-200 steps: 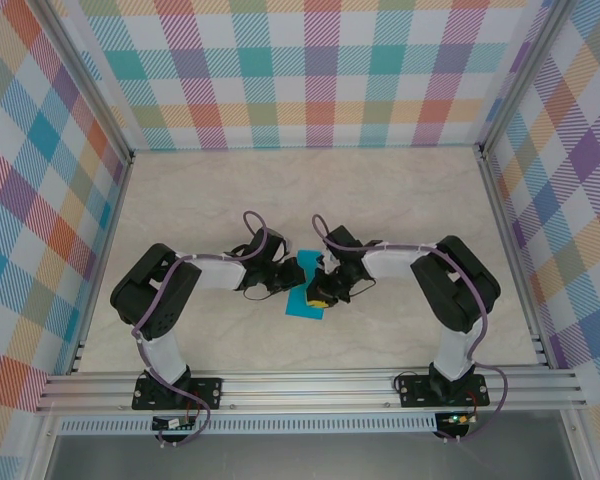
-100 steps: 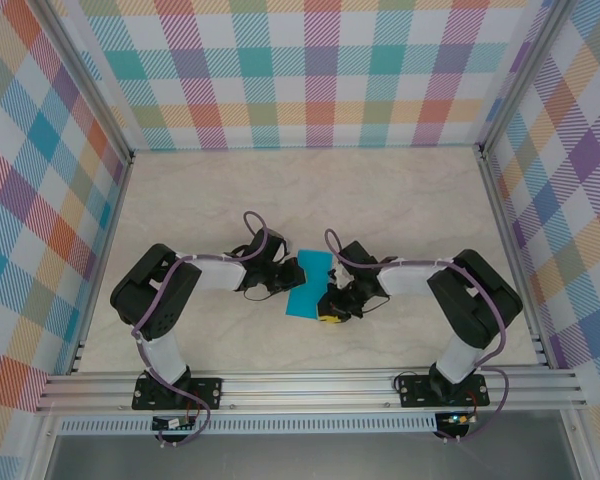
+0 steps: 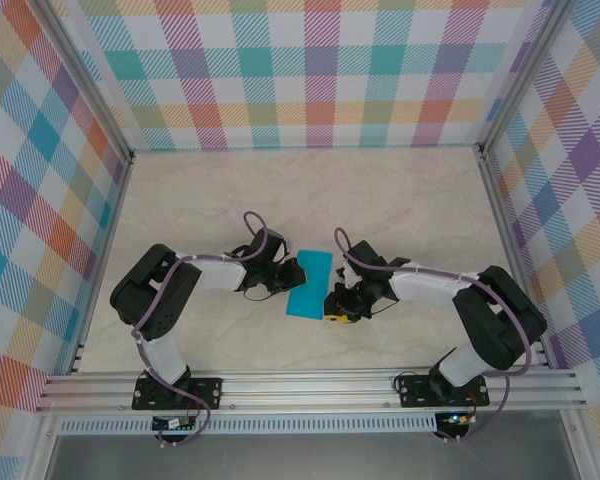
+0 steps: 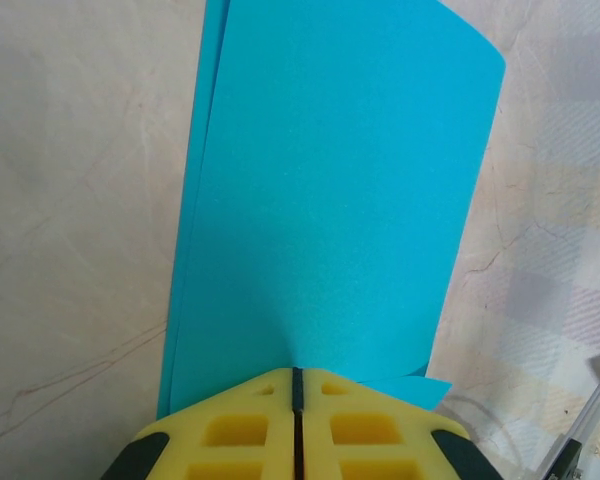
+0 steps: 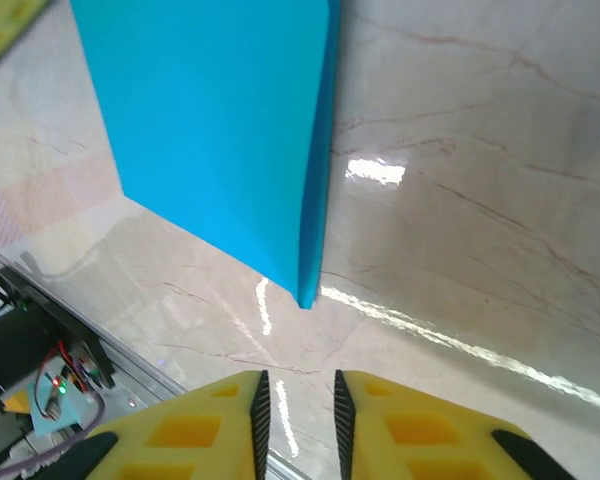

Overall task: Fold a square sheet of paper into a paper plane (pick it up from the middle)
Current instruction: Fold the triangle a second time at the center of the table.

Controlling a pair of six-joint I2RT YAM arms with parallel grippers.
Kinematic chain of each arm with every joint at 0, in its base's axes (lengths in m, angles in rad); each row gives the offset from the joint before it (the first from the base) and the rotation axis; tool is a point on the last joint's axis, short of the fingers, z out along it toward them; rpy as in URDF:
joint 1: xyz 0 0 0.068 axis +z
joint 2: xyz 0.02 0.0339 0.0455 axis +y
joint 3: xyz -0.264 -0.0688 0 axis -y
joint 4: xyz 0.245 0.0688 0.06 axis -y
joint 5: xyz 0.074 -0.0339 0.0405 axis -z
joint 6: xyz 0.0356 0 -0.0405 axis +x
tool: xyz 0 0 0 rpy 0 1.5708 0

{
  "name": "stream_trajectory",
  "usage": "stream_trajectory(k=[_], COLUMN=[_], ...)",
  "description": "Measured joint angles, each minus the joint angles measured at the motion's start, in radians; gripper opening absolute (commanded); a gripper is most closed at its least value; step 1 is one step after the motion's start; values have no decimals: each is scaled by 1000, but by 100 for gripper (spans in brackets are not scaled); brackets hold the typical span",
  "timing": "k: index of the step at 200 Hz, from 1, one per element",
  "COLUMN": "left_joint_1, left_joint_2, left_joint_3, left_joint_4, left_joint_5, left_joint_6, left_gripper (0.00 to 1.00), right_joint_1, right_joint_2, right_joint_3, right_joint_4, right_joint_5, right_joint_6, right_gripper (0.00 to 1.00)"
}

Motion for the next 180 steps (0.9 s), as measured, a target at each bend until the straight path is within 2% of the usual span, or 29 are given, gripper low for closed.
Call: stream_trajectory(k=[80,142,180], left_joint_1=[-10,-10,-10], left_joint_2=[-35,-88,-181], left_joint_3=[42,61,47], left_joint_4=[-88,-123,-148], left_joint_5=[-24,-69,-118], left_joint_6=[4,11,11], left_gripper=[24,29,30], right_joint_1=[0,-13,-20], right_joint_2=[-10,-11,-13], right_joint_3=[4,27,36], right_joint_4=[3,6,5], right_joint_5=[103,144,149], right_joint_6=[58,76,84], right_gripper=[35,42,43])
